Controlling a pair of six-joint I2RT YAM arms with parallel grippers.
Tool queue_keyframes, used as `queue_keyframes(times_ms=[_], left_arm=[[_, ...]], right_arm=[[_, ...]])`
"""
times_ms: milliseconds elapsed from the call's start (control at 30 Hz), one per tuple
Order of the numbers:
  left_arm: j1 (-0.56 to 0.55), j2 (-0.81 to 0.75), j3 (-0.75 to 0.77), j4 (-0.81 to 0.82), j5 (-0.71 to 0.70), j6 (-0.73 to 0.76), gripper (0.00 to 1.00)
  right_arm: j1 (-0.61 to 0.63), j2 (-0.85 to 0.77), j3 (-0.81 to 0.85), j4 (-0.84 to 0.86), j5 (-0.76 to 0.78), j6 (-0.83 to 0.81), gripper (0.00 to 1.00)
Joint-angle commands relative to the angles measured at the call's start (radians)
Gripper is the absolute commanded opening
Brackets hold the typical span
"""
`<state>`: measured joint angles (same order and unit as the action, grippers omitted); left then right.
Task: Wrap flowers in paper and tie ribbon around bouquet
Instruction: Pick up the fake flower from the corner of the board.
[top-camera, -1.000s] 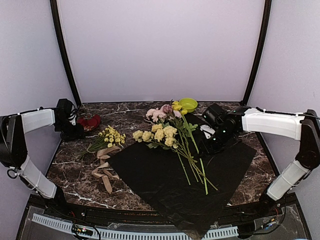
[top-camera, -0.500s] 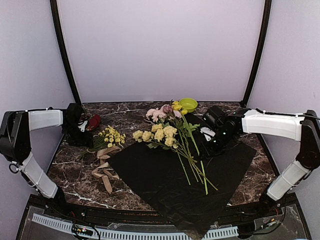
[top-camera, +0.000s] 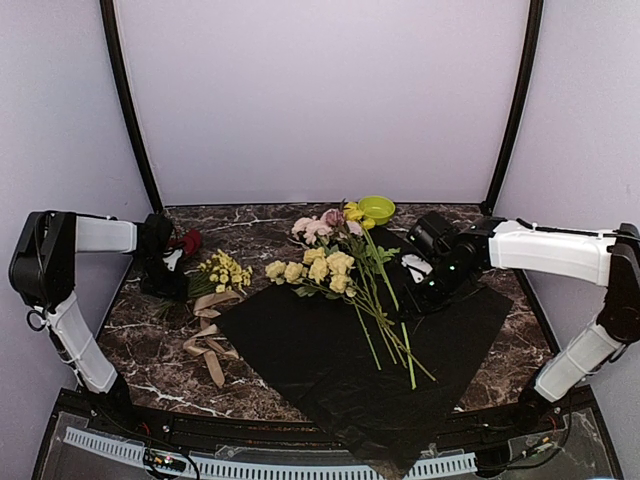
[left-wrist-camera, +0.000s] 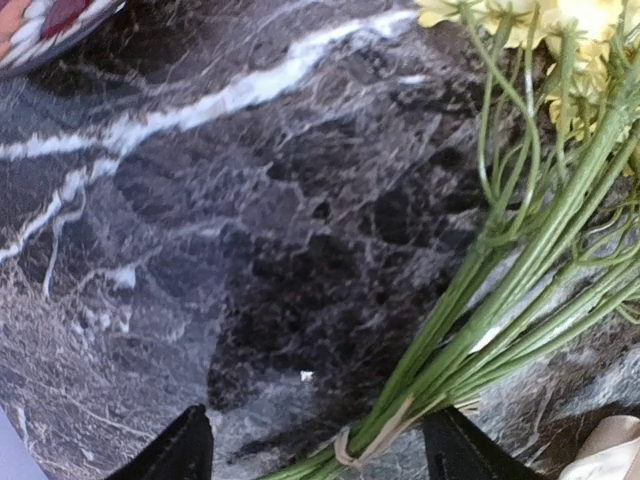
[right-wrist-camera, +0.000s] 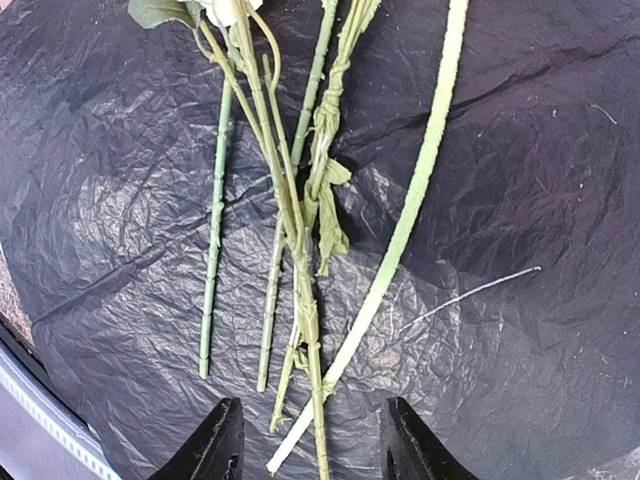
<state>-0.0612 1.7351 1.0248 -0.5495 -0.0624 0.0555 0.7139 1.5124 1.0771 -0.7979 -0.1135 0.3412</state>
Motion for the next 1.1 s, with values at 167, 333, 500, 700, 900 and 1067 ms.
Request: queue_keyframes(times_ms=[167, 333, 500, 700, 900, 1067], left_arm=[[-0.045, 0.063, -0.022, 0.046, 0.060, 0.047, 0.30], [-0.045, 0.032, -0.006, 0.026, 0.028, 0.040, 0.00], [-0.045, -0.084, 0.017, -0.011, -0.031, 0.015, 0.00], [-0.046, -0.334, 0.017, 0.000, -0.020, -0.024, 0.00], [-0.088, -0.638, -0.062, 0.168, 0.311, -0.162, 0.00], [-0.317, -0.780, -0.193, 0.475, 0.383, -0.400, 0.00]], right_arm=[[0.010, -0.032, -0.033, 0.009, -0.007, 0.008, 0.47], [0.013, -0.039, -0.031, 0.008, -0.005, 0.015, 0.48], [0.015, -0.046, -0.024, -0.001, 0.001, 0.021, 0.48], [0.021, -0.064, 0.000, -0.012, 0.013, 0.033, 0.48], [0.031, -0.105, 0.034, 0.004, 0.009, 0.035, 0.48], [0.090, -0.176, 0.056, 0.176, -0.098, 0.044, 0.48]])
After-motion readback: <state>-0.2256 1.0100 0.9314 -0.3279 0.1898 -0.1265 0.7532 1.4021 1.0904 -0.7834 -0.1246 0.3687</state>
